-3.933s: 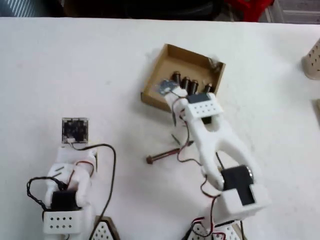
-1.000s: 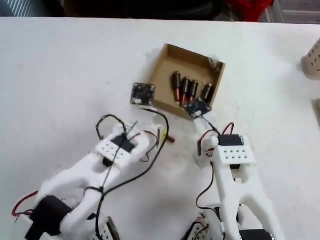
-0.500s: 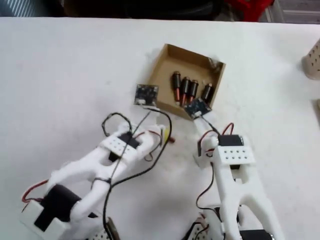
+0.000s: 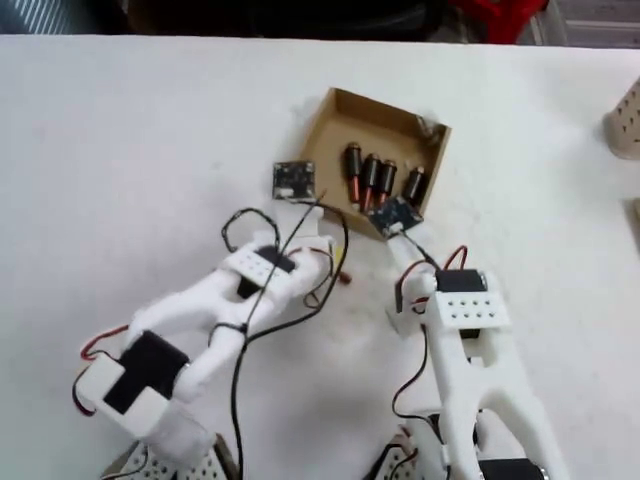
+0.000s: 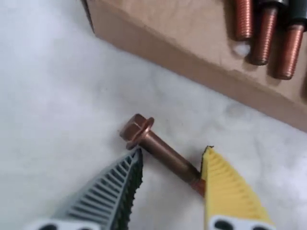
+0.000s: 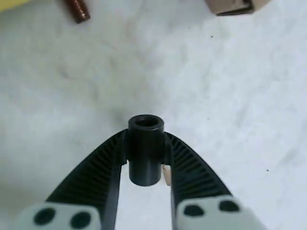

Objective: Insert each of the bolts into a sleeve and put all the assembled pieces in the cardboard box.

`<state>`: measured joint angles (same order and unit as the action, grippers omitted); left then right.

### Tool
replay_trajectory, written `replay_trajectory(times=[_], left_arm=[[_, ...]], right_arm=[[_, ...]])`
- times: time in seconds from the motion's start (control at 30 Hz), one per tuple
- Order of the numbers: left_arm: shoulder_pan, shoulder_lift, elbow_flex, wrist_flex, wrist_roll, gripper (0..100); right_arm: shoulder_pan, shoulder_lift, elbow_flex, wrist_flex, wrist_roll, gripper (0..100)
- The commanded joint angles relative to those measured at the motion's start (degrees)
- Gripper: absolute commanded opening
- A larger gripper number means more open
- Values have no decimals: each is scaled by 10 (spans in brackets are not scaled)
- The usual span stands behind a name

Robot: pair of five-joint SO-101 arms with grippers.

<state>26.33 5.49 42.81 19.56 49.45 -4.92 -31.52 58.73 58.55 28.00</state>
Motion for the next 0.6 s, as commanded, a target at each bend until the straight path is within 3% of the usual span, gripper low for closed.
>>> replay_trajectory(times=[0.0, 0.17, 0.33, 0.57], left_arm=[[-18, 27, -65, 46, 19, 215], [-16, 34, -73, 47, 16, 191], [-25, 33, -75, 42, -12, 12], [-28, 24, -69, 69, -18, 61]], right_arm=[[1, -20, -4, -8, 0, 17], [1, -20, -4, -8, 0, 17], [1, -20, -4, -8, 0, 17], [1, -20, -3, -8, 1, 17]])
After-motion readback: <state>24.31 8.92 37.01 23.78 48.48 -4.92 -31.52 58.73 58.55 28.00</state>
